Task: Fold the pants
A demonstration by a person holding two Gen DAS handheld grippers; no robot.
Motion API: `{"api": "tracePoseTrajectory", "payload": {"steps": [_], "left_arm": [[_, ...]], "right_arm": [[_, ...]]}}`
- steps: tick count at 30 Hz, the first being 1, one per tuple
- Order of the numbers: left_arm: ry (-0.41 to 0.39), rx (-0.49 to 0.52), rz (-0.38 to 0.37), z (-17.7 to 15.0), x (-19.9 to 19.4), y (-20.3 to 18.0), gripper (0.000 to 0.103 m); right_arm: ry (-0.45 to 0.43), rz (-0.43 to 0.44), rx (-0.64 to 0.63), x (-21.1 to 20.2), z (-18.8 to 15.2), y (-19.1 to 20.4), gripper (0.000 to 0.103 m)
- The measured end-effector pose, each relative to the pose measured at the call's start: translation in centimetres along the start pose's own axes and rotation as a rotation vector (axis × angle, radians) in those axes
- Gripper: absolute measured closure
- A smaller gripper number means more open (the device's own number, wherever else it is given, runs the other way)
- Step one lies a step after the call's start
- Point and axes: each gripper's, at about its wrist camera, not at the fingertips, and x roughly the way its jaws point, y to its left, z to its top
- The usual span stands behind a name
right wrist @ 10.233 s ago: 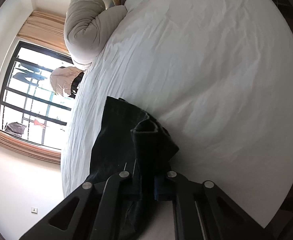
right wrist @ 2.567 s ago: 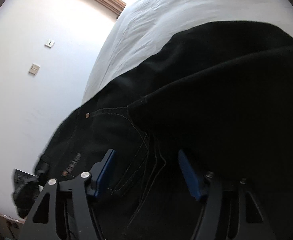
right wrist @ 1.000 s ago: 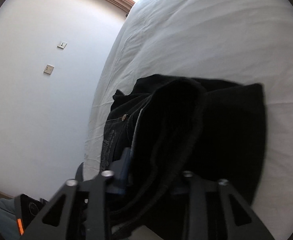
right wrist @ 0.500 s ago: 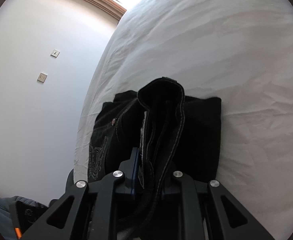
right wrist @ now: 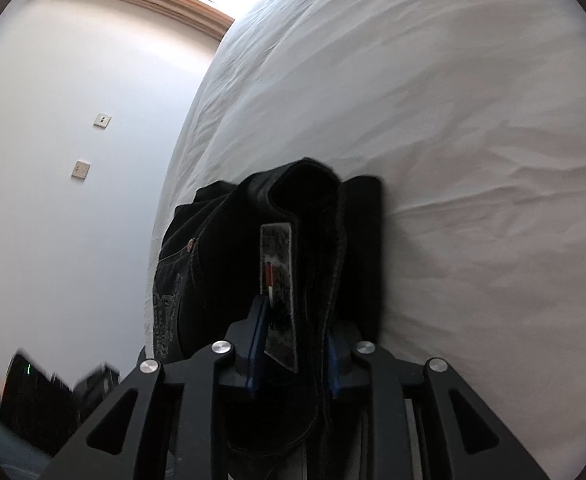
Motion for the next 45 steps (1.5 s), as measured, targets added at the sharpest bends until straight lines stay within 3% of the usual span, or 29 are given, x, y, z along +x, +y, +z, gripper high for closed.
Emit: {"api": "tracePoseTrajectory", "payload": {"steps": [2, 4, 6, 8, 12, 13, 16, 18, 20, 22, 25, 30, 34, 41, 42, 43, 45], "left_arm": [[0.023, -0.081, 0.054, -0.3, 0.2, 2.9, 0.037], [0.020, -0.147, 0.051, -0.1, -0.4, 4.6, 0.037], [0.005, -0.154, 0.061, 0.3, -0.8, 5.0, 0.037], [0.012, -0.153, 0.061, 0.5, -0.4, 4.7, 0.037], [0.026, -0.145, 0.046, 0.8, 0.5, 5.1, 0.037], [0.037, -0.146, 0.049, 0.6, 0.3, 7.1, 0.037], [0.047, -0.165, 0.034, 0.0, 0.1, 9.0, 0.037], [0.051, -0.158, 0.034, -0.2, 0.3, 9.1, 0.037], [0.059, -0.162, 0.035, -0.5, 0.5, 9.2, 0.037], [0.069, -0.169, 0.030, -0.6, 0.7, 9.4, 0.037], [0.078, -0.152, 0.030, -0.6, 1.2, 9.2, 0.037], [0.081, -0.149, 0.023, -0.6, 1.2, 9.4, 0.037], [0.077, -0.139, 0.023, -0.7, 1.2, 9.8, 0.037], [0.039, 0.044, 0.071, -2.8, 2.3, 8.8, 0.031], [0.051, 0.061, 0.077, -2.7, 2.1, 8.5, 0.031], [0.063, 0.063, 0.080, -2.5, 1.8, 8.4, 0.031], [0.021, 0.034, 0.062, -1.7, 0.0, 8.3, 0.031]], "right_arm": [[-0.029, -0.053, 0.026, -1.4, -0.4, -0.1, 0.070], [-0.059, -0.185, 0.040, -3.0, -1.3, 0.1, 0.044], [-0.077, -0.302, 0.049, -4.2, -2.3, 0.5, 0.042], [-0.122, -0.291, 0.060, -5.7, -3.7, 1.2, 0.042], [-0.205, -0.153, 0.006, -7.0, -5.2, 3.9, 0.042], [-0.191, -0.139, -0.025, -6.5, -5.4, 4.7, 0.042], [-0.115, -0.209, -0.060, -4.8, -5.9, 5.1, 0.042], [-0.087, -0.204, -0.049, -3.9, -6.4, 4.9, 0.042], [-0.085, -0.193, -0.052, -3.7, -6.9, 4.9, 0.055], [-0.097, -0.232, -0.086, -3.8, -7.3, 5.4, 0.080], [-0.106, -0.252, -0.105, -4.3, -7.6, 5.7, 0.092], [-0.097, -0.281, -0.146, -4.6, -8.3, 6.5, 0.096], [-0.106, -0.268, -0.091, -4.8, -9.7, 5.2, 0.097], [-0.130, -0.215, 0.034, -3.3, -11.7, 1.7, 0.096], [-0.133, -0.216, 0.039, -3.5, -11.8, 1.8, 0.094], [-0.126, -0.237, 0.035, -3.8, -11.7, 2.1, 0.086], [-0.131, -0.313, 0.012, -5.2, -11.4, 3.5, 0.078]]}}
